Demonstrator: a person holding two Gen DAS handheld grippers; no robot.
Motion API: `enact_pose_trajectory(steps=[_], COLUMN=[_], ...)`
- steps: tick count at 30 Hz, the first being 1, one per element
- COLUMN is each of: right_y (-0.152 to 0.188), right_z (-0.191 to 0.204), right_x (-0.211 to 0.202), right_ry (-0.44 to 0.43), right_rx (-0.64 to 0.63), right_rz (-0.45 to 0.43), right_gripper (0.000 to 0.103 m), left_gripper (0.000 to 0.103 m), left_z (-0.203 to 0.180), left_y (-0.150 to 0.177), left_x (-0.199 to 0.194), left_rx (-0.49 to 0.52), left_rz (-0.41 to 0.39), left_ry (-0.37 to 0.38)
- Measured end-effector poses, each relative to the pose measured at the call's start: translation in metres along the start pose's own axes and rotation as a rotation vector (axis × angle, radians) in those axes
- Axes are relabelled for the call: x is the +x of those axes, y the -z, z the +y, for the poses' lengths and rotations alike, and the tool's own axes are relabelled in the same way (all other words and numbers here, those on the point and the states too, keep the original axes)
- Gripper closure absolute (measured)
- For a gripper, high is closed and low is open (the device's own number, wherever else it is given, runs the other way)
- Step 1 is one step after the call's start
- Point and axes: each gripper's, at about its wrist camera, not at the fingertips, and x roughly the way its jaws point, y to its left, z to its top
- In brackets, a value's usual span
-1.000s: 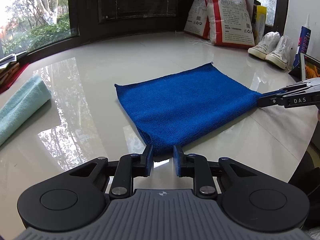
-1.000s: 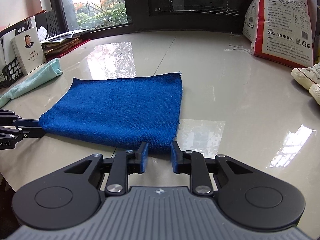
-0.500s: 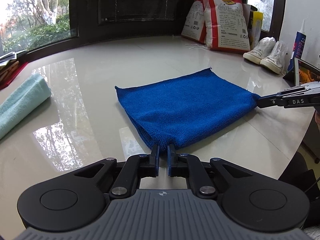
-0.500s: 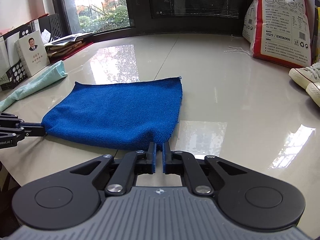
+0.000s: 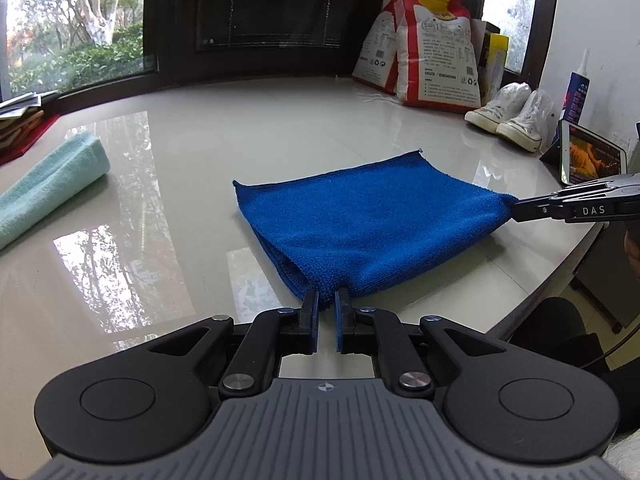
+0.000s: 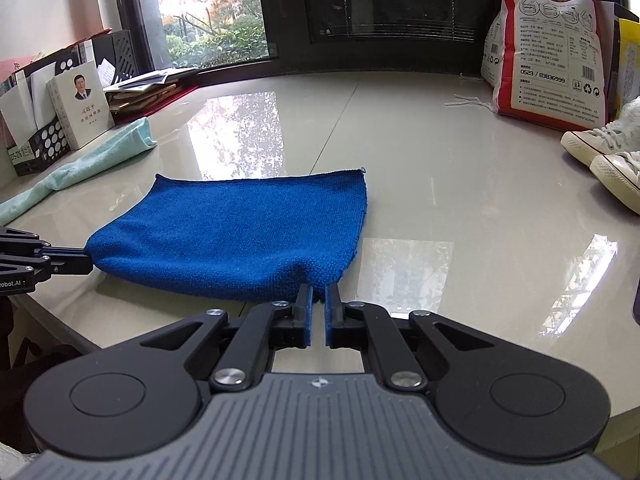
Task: Fold towel
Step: 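Lift the folded edge with both grippers and fold it over again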
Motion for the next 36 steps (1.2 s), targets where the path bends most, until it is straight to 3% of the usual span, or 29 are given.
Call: enact_pose_trajectory(steps=[25,36], right_y=[-0.005,-0.007], right_z=[0.005,0.003], right_x=[-0.024,-0.020], right_ry=[0.014,0.013], right_rx=[0.004,0.003], right_rz=[-0.059,-0.049], right_gripper=[0.097,0.097], left_gripper=[0.094,0.088], left_z=[0.009,-0.003], left_y=[-0.014,-0.003], left_x=[-0.026,-0.017], left_rx=[-0.044,0.033], left_rz=[-0.075,0.008], left_ry=[-0.013,0.050])
